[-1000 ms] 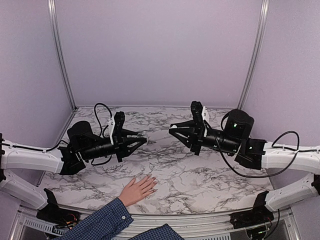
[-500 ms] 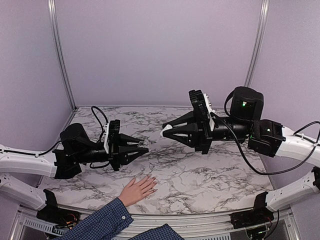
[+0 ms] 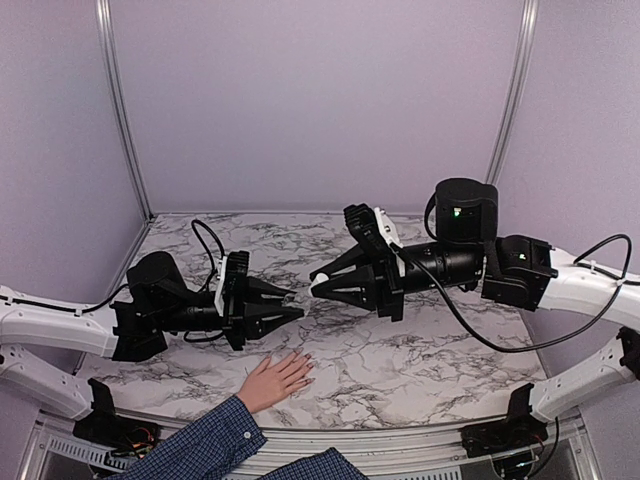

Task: Paint the nails
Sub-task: Close the cap of the nail polish bottle.

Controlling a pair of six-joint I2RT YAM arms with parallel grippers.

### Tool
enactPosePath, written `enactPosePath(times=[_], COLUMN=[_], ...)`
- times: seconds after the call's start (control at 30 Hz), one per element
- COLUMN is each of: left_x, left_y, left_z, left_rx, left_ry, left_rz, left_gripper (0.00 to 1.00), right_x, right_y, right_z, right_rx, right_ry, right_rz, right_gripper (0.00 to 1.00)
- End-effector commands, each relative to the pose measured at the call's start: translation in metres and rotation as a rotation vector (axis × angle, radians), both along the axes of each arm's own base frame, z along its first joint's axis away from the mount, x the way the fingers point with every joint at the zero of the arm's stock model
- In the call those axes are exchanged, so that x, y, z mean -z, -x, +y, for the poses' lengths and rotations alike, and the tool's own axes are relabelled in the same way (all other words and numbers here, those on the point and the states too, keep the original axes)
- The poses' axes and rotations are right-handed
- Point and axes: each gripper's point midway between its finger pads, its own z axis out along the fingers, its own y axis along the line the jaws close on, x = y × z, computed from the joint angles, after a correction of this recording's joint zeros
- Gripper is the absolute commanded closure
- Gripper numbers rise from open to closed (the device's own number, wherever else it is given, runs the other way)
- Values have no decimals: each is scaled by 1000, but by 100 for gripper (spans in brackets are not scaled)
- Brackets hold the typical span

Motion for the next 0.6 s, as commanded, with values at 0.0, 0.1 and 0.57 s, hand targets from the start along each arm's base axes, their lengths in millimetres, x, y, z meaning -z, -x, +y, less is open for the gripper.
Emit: enactPosePath(times=[0.0,0.1,0.57], left_x=[-12,-10,-9], left_y=[3,3,7], left_z=[-6,-8,-8], left_rx=[26,26,43], left_ry=[36,31,29], left_rz=[-38,-36,-35], left_gripper=[100,100,100], right_x=[-17,-14,-3], right_y=[3,2,-8], right_z=[1,3,4], right_rx=[-9,-6,43], right_ry=[-32,-27,-13], right_rz=[-28,-28,-37], right_gripper=[100,100,100])
